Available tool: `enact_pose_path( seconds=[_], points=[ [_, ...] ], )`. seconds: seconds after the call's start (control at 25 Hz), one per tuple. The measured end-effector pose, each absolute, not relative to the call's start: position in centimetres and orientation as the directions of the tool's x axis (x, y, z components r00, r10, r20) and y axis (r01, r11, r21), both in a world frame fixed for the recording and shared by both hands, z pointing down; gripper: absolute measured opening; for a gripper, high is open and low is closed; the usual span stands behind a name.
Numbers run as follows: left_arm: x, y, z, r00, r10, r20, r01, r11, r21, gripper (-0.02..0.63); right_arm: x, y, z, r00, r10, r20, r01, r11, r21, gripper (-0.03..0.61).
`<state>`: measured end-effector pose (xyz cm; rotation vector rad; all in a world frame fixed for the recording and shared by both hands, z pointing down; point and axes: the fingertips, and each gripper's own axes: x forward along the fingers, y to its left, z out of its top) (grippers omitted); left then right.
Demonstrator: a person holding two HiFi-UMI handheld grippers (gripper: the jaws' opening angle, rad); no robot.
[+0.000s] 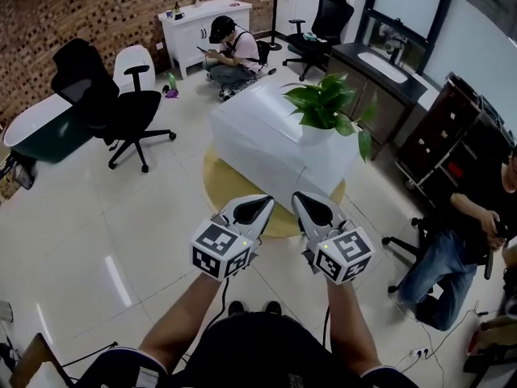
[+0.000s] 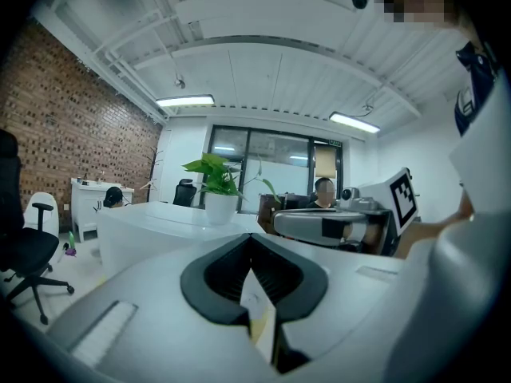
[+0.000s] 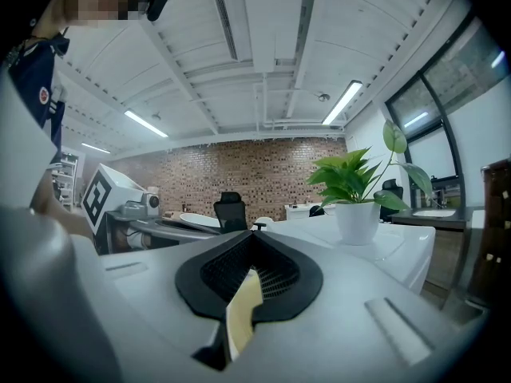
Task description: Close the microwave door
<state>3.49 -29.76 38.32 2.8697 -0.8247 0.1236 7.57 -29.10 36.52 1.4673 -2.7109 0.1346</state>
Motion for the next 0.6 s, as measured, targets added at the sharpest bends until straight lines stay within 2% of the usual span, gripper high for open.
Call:
enact_pose_path(
  seconds=[0.6],
  points=[
    [3.11,-29.18,38.55,0.844,-0.521,0.128,-0.535,-0.835,0.128,0.012,7.02,-28.62,36.59,-0.55,-0.83,0.095,-0.835,0.547,-0.054,0.002]
  ],
)
